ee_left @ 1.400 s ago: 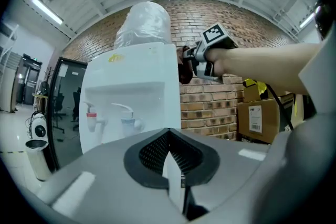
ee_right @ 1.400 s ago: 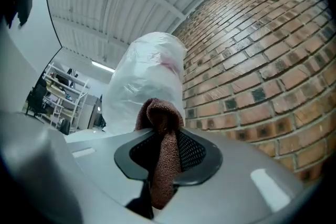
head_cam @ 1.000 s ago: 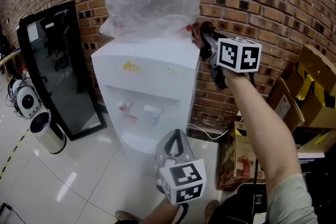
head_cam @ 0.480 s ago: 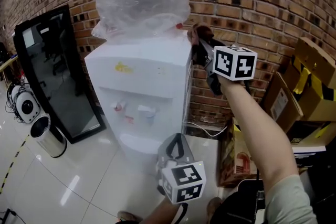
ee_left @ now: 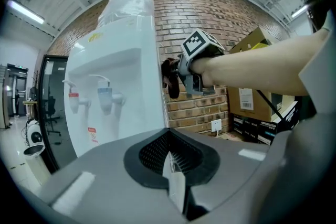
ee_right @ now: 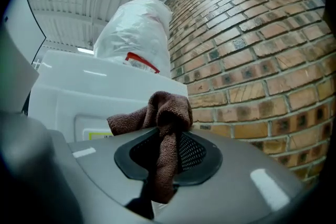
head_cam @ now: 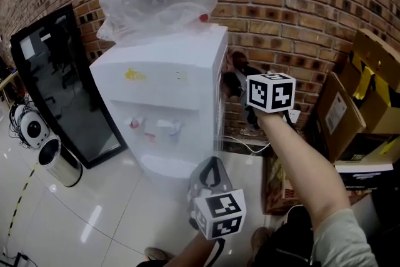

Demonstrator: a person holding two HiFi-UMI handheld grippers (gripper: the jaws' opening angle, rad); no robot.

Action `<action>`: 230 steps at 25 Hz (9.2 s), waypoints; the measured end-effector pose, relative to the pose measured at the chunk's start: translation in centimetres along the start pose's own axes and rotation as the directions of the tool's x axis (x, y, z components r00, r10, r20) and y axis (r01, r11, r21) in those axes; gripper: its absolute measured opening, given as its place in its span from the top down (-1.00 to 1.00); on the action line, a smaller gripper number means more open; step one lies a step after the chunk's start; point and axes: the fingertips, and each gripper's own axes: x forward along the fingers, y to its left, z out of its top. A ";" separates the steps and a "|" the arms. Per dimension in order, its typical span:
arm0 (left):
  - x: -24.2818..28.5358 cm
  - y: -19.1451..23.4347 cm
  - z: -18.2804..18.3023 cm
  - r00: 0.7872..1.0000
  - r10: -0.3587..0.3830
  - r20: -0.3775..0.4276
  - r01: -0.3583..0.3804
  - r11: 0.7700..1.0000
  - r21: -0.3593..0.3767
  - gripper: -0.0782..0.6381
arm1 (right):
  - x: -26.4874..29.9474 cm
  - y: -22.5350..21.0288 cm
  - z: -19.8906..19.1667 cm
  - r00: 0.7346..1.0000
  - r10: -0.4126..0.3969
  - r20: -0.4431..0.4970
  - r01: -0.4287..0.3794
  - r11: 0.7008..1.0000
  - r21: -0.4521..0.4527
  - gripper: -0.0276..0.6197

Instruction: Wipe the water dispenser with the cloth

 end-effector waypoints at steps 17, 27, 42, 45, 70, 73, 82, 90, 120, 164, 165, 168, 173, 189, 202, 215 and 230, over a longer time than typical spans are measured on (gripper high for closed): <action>2.0 -2.7 -5.6 0.993 -0.057 -0.104 0.053 0.998 -0.041 0.78 | -0.3 0.0 -13.3 0.993 0.036 -0.112 -0.029 0.997 0.065 0.65; 3.2 -4.1 -9.4 0.983 -0.087 -0.161 0.079 0.995 -0.057 0.78 | -0.8 -0.8 -22.4 0.979 0.043 -0.198 -0.022 0.994 0.103 0.64; 5.4 -5.8 -14.0 0.969 -0.102 -0.224 0.089 0.994 -0.069 0.78 | -0.1 -2.3 -34.7 0.926 0.022 -0.376 0.031 0.990 0.134 0.64; 5.9 -6.3 -15.0 0.965 -0.106 -0.238 0.092 0.993 -0.072 0.78 | -0.3 -2.3 -37.4 0.906 0.023 -0.423 0.047 0.987 0.153 0.65; 6.6 -6.7 -21.1 0.934 -0.100 -0.344 0.088 0.995 -0.048 0.78 | -3.9 -0.1 -58.8 0.617 0.152 -0.772 0.104 0.957 0.272 0.64; 6.7 -6.8 -21.0 0.934 -0.101 -0.342 0.088 0.995 -0.053 0.78 | -4.2 -0.5 -59.4 0.607 0.145 -0.781 0.105 0.960 0.260 0.64; 7.2 -7.0 -17.0 0.955 -0.103 -0.277 0.091 0.994 -0.058 0.78 | -4.1 -2.9 -53.2 0.720 0.045 -0.693 0.137 0.969 0.206 0.64; 6.5 -5.8 -6.4 0.989 -0.091 -0.114 0.087 0.995 -0.038 0.78 | -3.4 -8.7 -26.6 0.965 -0.073 -0.251 0.096 0.992 0.077 0.64; 2.8 -2.2 -0.9 0.999 -0.052 -0.001 0.052 0.998 -0.037 0.78 | 5.3 -4.5 10.4 0.994 -0.087 0.065 0.097 0.980 -0.176 0.65; 8.4 -7.5 -15.6 0.987 -0.084 -0.138 0.073 0.994 -0.081 0.78 | 3.7 -4.3 -27.3 0.925 0.089 -0.369 -0.055 0.993 0.102 0.65; 8.5 -7.5 -16.1 0.986 -0.084 -0.146 0.073 0.994 -0.075 0.78 | 3.7 -4.4 -28.4 0.921 0.092 -0.379 -0.054 0.993 0.109 0.65; 8.6 -7.6 -17.6 0.982 -0.079 -0.173 0.069 0.996 -0.063 0.78 | 3.7 -4.7 -31.7 0.905 0.104 -0.413 -0.052 0.989 0.137 0.65; 9.3 -8.3 -19.8 0.975 -0.082 -0.207 0.074 0.996 -0.046 0.78 | 3.4 -5.2 -39.1 0.852 0.114 -0.511 -0.025 0.984 0.178 0.65; 11.1 -9.3 -27.5 0.925 -0.114 -0.362 0.108 0.993 -0.037 0.78 | 2.0 -5.3 -58.0 0.719 0.152 -0.678 0.130 0.929 0.346 0.65; 12.7 -11.7 -27.0 0.926 -0.193 -0.324 0.160 0.979 -0.125 0.78 | 0.6 -5.5 -65.2 0.626 0.171 -0.760 0.168 0.923 0.346 0.64; 9.3 -10.9 -22.8 0.947 -0.218 -0.236 0.198 0.975 -0.105 0.78 | -3.2 -7.0 -56.6 0.750 -0.020 -0.661 0.209 0.956 0.208 0.64; -2.3 -4.9 -12.8 0.940 -0.308 -0.144 0.325 0.938 0.119 0.78 | -14.2 3.3 -40.0 0.825 -0.081 -0.560 0.159 0.983 0.093 0.64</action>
